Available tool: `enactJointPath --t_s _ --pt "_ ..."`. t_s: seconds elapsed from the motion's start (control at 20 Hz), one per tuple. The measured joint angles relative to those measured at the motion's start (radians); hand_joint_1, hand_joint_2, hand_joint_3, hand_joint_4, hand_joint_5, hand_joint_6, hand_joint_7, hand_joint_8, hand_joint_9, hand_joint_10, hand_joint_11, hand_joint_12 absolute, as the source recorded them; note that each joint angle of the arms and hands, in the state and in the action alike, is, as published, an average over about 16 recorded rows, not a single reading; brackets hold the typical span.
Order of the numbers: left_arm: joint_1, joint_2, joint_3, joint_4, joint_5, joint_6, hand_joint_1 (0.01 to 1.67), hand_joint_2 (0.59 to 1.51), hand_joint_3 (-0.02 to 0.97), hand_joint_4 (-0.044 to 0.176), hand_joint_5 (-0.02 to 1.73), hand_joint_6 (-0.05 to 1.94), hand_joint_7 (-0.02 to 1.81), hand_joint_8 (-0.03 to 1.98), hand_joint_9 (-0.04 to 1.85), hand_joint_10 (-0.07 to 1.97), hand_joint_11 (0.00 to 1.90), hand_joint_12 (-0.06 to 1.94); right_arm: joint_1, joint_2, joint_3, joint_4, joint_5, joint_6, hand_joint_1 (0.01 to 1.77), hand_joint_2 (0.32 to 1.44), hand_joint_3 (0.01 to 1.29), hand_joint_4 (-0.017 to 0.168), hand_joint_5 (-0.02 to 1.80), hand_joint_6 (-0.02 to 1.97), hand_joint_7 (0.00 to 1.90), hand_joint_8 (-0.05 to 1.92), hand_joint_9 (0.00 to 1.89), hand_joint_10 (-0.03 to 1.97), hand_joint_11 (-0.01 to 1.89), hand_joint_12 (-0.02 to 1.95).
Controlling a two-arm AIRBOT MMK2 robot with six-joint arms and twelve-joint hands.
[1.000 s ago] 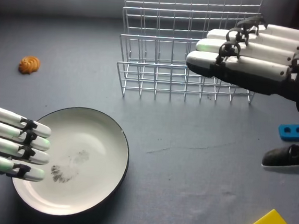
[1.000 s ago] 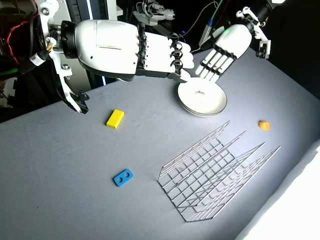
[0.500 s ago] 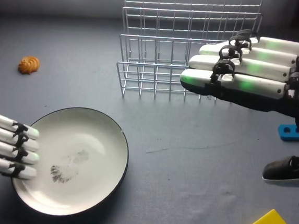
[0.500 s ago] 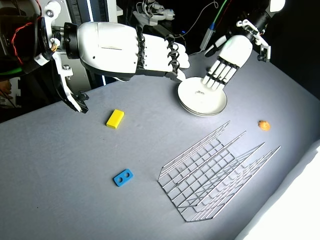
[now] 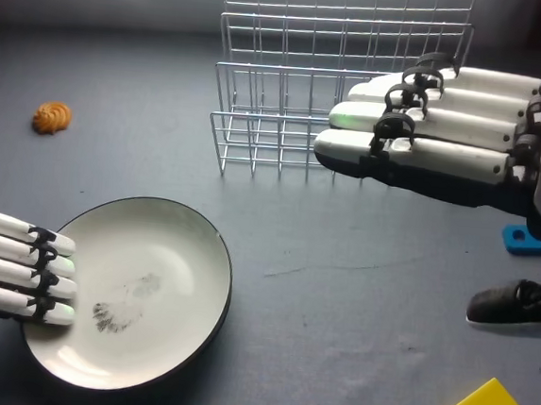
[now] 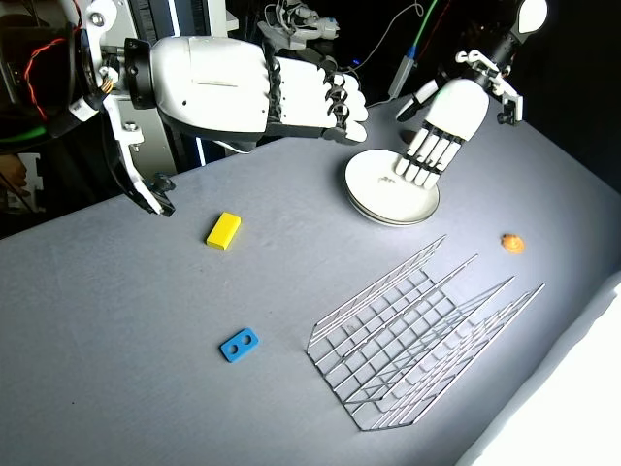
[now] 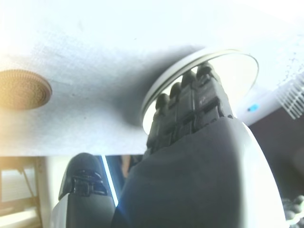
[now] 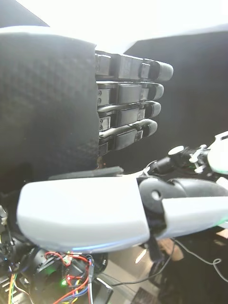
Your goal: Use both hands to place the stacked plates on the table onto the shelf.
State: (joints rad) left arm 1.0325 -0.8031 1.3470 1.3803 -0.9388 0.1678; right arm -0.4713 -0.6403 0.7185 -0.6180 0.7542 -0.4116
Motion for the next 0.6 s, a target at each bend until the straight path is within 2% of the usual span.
enactJointPath --t_s 0.25,0.6 --pt "0.016 -0.004 -0.038 -0.026 0.022 -0.001 0.02 1.143 0.021 -0.005 0.00 -0.02 0.00 -0.01 0.02 0.02 0.02 -0.01 0.012 -0.007 0.000 -0.008 -0.010 -0.001 1.21 0.93 0.02 -0.002 0.04 0.02 0.01 0.02 0.02 0.00 0.01 0.25" --pt "0.012 -0.007 -0.131 -0.086 0.083 -0.002 0.02 1.142 0.021 -0.006 -0.01 -0.03 0.00 -0.01 0.02 0.01 0.02 0.01 0.022 -0.035 0.002 -0.009 -0.035 -0.049 1.21 0.92 0.01 -0.002 0.06 0.02 0.01 0.02 0.02 0.00 0.01 0.36"
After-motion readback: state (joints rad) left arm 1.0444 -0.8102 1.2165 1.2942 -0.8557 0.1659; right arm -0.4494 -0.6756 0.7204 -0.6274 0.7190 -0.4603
